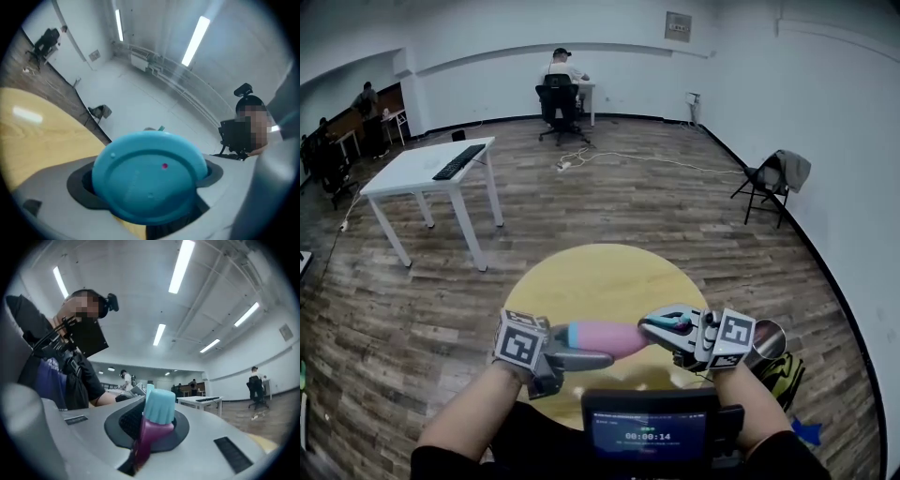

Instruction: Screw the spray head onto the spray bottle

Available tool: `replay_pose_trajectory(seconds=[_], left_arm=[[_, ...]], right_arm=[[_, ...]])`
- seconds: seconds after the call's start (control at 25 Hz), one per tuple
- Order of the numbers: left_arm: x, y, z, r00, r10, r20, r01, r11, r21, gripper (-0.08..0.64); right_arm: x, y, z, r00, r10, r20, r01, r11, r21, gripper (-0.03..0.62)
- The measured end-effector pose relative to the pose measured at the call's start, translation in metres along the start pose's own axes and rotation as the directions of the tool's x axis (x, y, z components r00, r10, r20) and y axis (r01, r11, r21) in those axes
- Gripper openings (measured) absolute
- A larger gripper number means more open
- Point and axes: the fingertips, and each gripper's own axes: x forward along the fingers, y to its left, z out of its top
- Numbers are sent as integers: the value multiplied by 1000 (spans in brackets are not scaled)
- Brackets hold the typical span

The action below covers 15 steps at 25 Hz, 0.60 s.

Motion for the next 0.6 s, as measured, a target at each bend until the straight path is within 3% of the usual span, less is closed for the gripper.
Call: replay_pose_trajectory(seconds=[0.04,0.08,0.12,0.2,0.28,0.36,0.4,0.44,0.48,0.52,0.6], left_arm=[[-4,1,9,998,55,40,-59,993,105,538],[-9,2,15,990,126,70,-139,960,244,538],[-16,5,18,974,208,95,-228,892,390,538],[-27,12,16,924,358,131,-358,698,621,543],[-29,21,8,874,467,138,-395,514,762,546],[-24,32,-6,829,549,106,-353,366,861,548],[-19,36,-15,816,572,80,-310,316,897,548],[-12,37,-24,819,571,47,-257,293,921,548],[-4,34,-32,834,551,13,-209,293,933,545],[2,31,-36,850,527,-13,-180,313,933,546],[7,30,-38,867,494,-59,-159,389,907,538]], right_arm=[[-5,-11,-2,999,-25,31,23,996,91,15],[-10,-24,-5,997,-56,61,43,981,191,15],[-16,-36,-9,993,-86,87,57,956,288,16],[-27,-54,-19,986,-124,113,61,893,446,16],[-31,-59,-29,987,-120,107,45,847,530,17],[-22,-52,-38,996,-70,61,25,834,552,17],[-15,-44,-41,999,-33,31,11,838,546,17],[-8,-36,-42,1000,0,8,-4,846,534,17],[-4,-31,-41,1000,22,-6,-15,856,517,17],[-2,-28,-38,1000,27,-14,-16,866,501,15],[-3,-28,-33,1000,7,-31,8,885,466,16]])
